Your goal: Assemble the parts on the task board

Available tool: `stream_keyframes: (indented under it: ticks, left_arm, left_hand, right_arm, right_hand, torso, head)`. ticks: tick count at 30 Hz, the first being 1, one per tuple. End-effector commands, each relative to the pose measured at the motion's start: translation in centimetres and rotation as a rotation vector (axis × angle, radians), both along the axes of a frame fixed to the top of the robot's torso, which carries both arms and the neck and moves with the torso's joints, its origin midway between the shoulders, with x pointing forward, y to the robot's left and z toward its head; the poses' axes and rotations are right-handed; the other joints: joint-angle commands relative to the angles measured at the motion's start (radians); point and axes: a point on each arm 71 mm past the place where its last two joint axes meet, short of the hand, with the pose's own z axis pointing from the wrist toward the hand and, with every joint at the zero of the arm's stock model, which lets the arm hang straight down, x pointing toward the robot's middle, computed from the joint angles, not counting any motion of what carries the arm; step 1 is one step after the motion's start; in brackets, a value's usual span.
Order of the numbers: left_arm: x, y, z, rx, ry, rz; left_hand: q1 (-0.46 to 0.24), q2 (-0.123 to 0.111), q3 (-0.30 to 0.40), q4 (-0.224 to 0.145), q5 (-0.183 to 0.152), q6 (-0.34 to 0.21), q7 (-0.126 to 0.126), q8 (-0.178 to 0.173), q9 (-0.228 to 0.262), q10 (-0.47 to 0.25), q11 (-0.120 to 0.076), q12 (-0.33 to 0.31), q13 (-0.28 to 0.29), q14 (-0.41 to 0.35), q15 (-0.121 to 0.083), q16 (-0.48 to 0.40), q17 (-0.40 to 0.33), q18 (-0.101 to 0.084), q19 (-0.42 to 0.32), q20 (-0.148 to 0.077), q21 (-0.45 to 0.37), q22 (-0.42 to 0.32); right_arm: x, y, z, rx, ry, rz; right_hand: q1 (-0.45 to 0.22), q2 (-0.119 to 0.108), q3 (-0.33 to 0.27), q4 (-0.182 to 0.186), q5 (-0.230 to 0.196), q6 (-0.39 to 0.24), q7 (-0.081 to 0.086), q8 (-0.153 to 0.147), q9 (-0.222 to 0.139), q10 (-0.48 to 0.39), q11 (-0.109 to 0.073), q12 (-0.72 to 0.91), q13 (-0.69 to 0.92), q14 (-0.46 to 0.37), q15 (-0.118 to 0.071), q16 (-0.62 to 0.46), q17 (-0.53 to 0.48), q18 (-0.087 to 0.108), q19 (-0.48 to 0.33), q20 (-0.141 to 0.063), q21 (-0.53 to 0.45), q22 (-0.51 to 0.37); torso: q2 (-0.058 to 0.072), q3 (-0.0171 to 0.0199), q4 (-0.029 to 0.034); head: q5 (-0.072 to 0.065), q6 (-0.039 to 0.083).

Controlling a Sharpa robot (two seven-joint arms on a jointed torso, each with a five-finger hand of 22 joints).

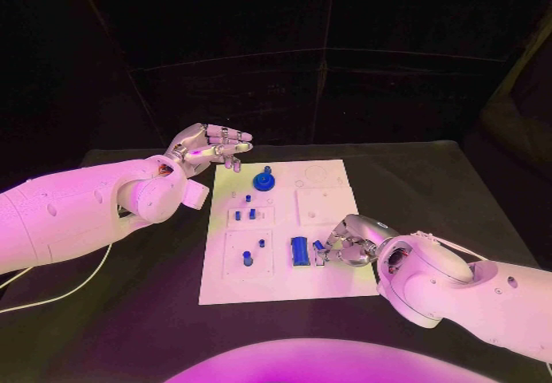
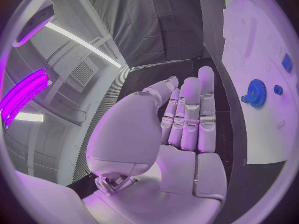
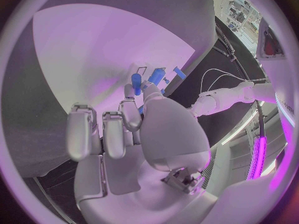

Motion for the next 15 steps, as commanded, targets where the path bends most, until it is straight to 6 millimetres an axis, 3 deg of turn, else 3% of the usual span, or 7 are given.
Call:
stream_keyframes:
  ticks: [1, 15]
  left_arm:
    - [0.01, -0.13, 0.17, -0.015, -0.006, -0.008]
    - [0.01, -0.16, 0.13, -0.014, 0.000, -0.012]
  left_hand:
    - [-0.010, 0.003, -0.006, -0.002, 0.000, -0.005, 0.000, 0.006, 0.000, -0.005, -0.002, 0.005, -0.001, -0.008, 0.001, 0.004, -0.002, 0.014, -0.006, 0.001, -0.005, -0.002]
    - [-0.007, 0.003, -0.006, -0.004, 0.000, -0.005, 0.000, 0.007, 0.000, -0.006, -0.002, 0.006, -0.001, -0.008, 0.000, 0.005, -0.002, 0.014, -0.007, 0.000, -0.005, -0.002]
  right_arm:
    - [-0.01, 0.05, -0.16, -0.014, 0.024, 0.010]
    - [-0.06, 0.38, -0.45, -0.041, 0.052, 0.039]
  right_hand:
    - [-0.018, -0.002, 0.001, 0.010, 0.005, 0.007, 0.001, -0.006, 0.001, 0.007, 0.001, -0.001, -0.001, 0.081, -0.006, 0.006, 0.137, -0.008, 0.005, 0.000, 0.006, 0.012]
    - [-0.054, -0.006, -0.007, 0.040, -0.022, 0.025, -0.005, -0.001, 0.011, 0.015, -0.003, 0.009, 0.007, 0.083, -0.009, 0.010, 0.144, -0.008, 0.006, -0.001, 0.007, 0.015]
  torso:
    - [-0.001, -0.0007, -0.0002]
    - [0.000, -0.0003, 0.0000]
  head:
    - [-0.001, -0.001]
    - [0.000, -0.003]
